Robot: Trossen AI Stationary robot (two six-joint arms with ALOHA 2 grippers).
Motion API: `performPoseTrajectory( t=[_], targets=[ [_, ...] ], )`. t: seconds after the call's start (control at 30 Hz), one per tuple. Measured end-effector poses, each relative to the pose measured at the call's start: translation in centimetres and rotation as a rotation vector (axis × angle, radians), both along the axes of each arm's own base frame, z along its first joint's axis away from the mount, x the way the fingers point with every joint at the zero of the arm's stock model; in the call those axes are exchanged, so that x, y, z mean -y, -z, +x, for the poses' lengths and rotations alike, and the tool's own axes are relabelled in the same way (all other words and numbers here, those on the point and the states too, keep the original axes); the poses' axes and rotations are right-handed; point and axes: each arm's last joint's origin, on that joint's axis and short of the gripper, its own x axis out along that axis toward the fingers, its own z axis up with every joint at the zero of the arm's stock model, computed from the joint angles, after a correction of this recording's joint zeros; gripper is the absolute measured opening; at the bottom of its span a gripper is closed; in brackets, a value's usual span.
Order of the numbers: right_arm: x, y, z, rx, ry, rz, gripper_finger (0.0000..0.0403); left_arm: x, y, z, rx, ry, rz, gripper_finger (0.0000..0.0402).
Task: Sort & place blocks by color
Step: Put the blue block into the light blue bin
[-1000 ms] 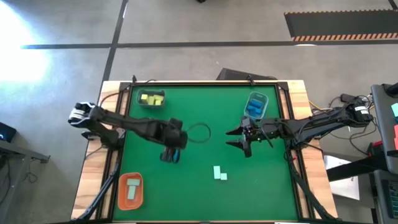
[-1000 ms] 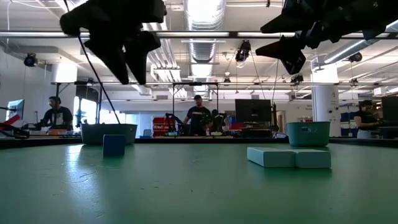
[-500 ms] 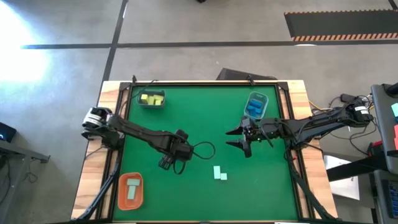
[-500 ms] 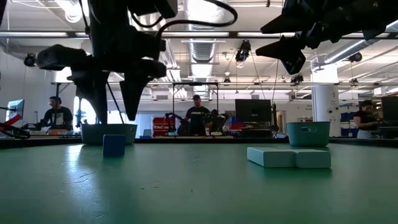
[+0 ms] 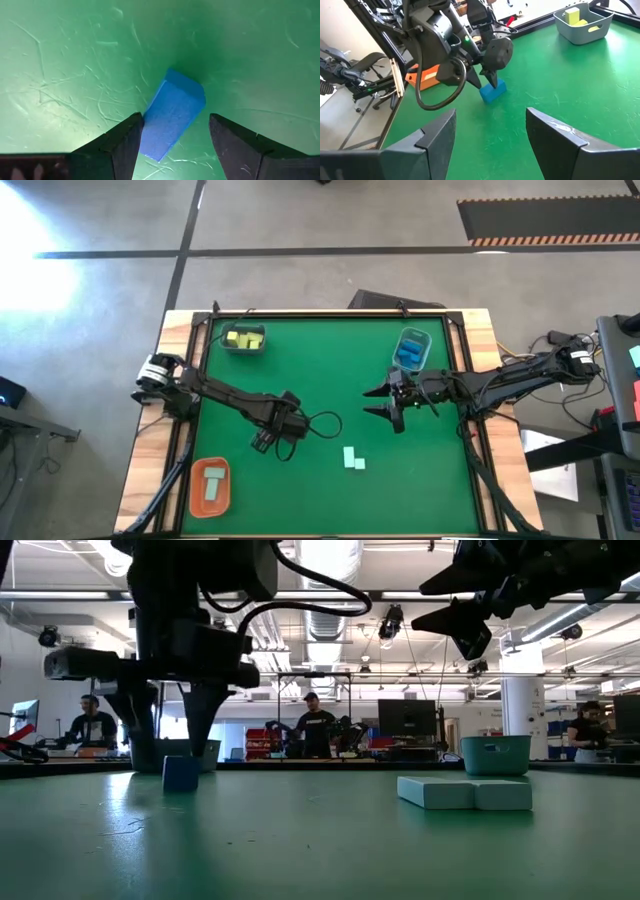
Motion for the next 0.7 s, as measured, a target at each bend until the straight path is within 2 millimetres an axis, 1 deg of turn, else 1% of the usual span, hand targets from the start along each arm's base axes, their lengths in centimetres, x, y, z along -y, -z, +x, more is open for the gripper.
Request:
performPoseTrajectory(
  t=[0.27,0.43,0.53,0.63,0.7],
  targets=[
    [0.0,0.0,0.0,0.001,0.007,-0.001,0.0224,0.0,0.2,0.7,0.076,0.025,-0.010,0.0215],
    [0.0,0.0,0.0,-0.001,0.006,-0.001,0.0224,-0.1,0.7,0.3,0.055,0.036,-0.004,0.0215],
    [0.0,0.0,0.0,-0.001,0.007,-0.001,0.0224,-0.3,1.4,-0.3,0.028,0.034,0.003,0.0214],
    [0.0,0.0,0.0,-0.002,0.006,-0.003,0.0224,-0.3,2.1,-0.5,0.035,0.034,0.002,0.0202],
    [0.0,0.0,0.0,-0.002,0.006,-0.003,0.0224,-0.4,2.3,-0.7,0.040,0.034,0.002,0.0181]
  ],
)
